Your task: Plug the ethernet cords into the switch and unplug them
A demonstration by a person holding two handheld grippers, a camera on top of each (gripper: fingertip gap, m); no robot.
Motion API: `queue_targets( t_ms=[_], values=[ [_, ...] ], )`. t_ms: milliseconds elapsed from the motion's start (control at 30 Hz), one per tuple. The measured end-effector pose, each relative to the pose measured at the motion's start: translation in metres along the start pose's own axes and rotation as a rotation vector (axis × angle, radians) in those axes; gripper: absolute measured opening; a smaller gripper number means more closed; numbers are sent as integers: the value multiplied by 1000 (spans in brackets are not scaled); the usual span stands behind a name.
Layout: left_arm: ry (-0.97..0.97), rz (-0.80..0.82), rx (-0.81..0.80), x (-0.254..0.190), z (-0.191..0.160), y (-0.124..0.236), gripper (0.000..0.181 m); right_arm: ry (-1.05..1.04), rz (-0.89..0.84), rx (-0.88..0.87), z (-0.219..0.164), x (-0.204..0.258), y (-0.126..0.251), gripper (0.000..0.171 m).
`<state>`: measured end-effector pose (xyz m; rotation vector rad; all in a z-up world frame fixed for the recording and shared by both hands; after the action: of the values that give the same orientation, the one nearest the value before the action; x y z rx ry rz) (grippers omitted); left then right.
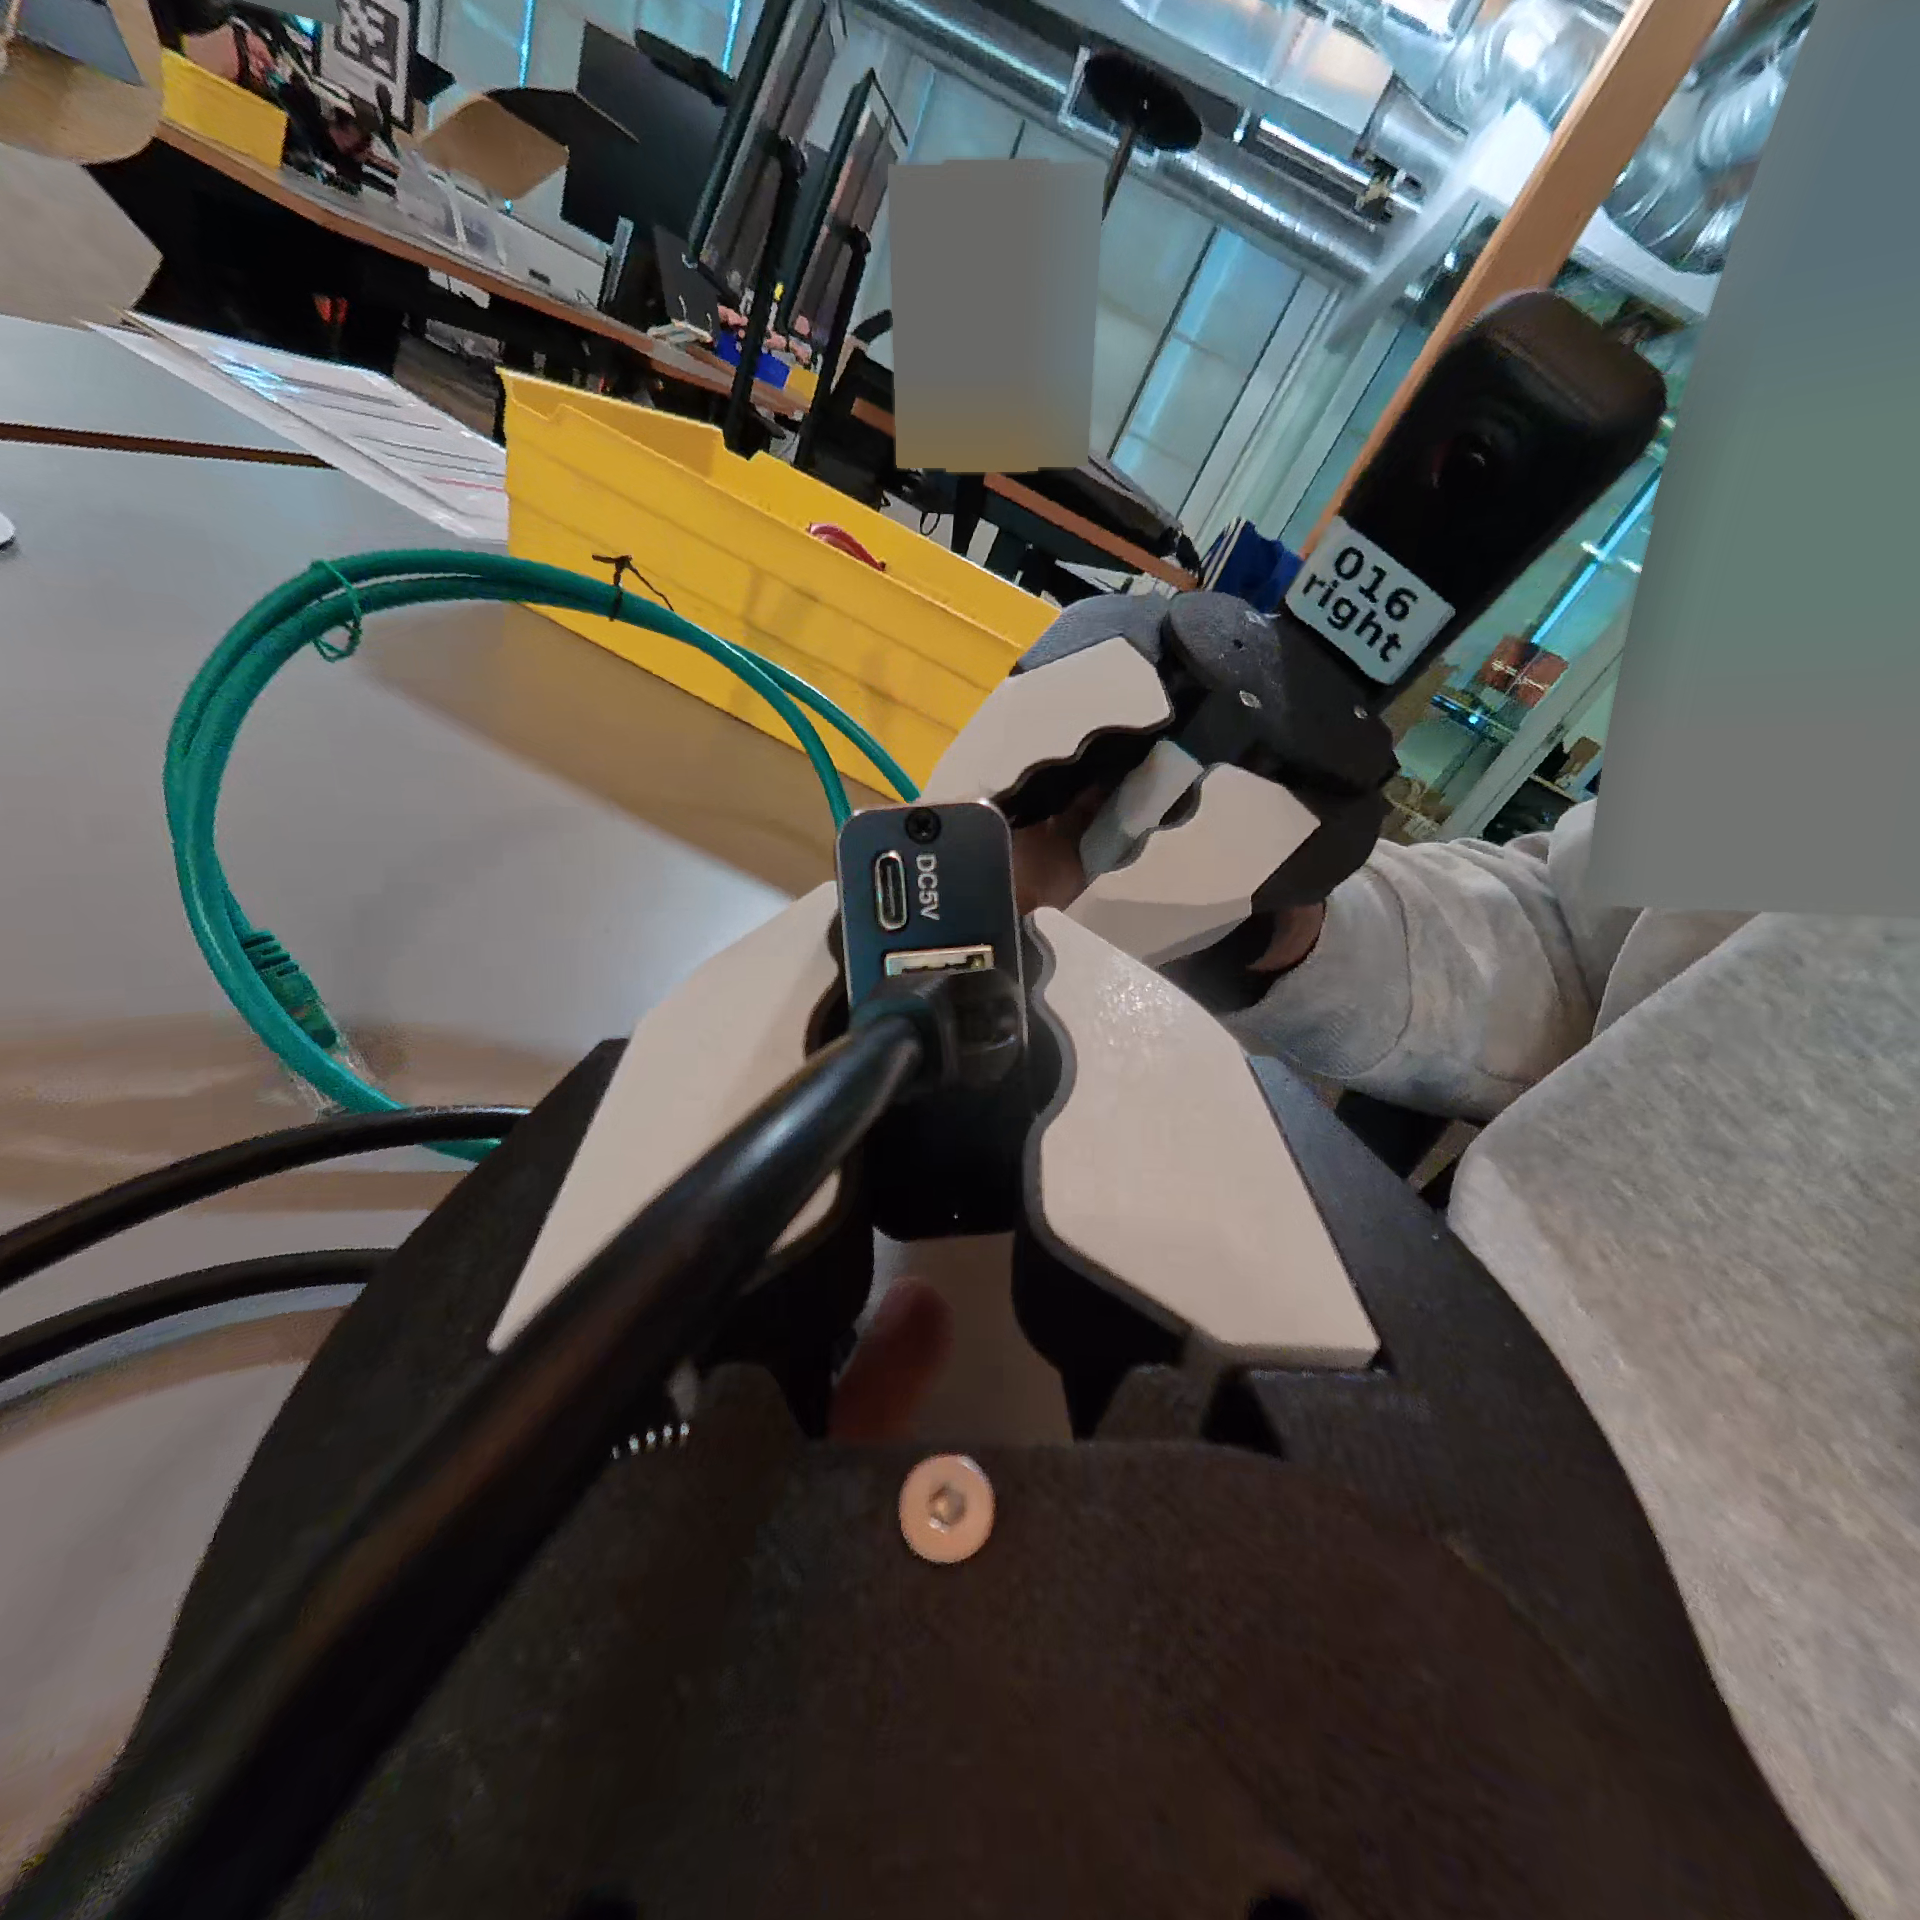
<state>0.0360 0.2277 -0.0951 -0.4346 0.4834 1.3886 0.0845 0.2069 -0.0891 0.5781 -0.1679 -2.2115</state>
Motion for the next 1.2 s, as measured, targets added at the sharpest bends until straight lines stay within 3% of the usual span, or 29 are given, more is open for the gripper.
queue_targets(
  t_ms=[33,233,667,767,800,1200],
  values=[
    [6,-5,2,0,0,0,26,-29,15,-7,-1,-1,0,24],
    [26,-22,11,2,0,1,26,-156,82,-26,-8,-6,3,30],
    [27,-56,31,-1,-1,1,26,-383,252,-86,-13,0,2,19],
    [23,-60,35,-1,-2,0,19,-426,289,-98,-13,2,2,16],
    [22,-61,36,-2,-2,0,25,-435,296,-101,-14,2,2,16],
    [21,-66,55,-2,-3,-1,25,-441,307,-93,-15,5,0,14]
  ],
)
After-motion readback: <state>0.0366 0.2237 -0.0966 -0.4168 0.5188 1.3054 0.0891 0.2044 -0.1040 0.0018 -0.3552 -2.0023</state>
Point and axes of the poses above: each gripper's, where its closed fingertips meet, y back along the fingers, z out of its top, x = y × z across the jaws, the point moved 3 cm from there along y, back along the fingers, and after that the axes turned 10 degrees about y, right-handed, at the moved point
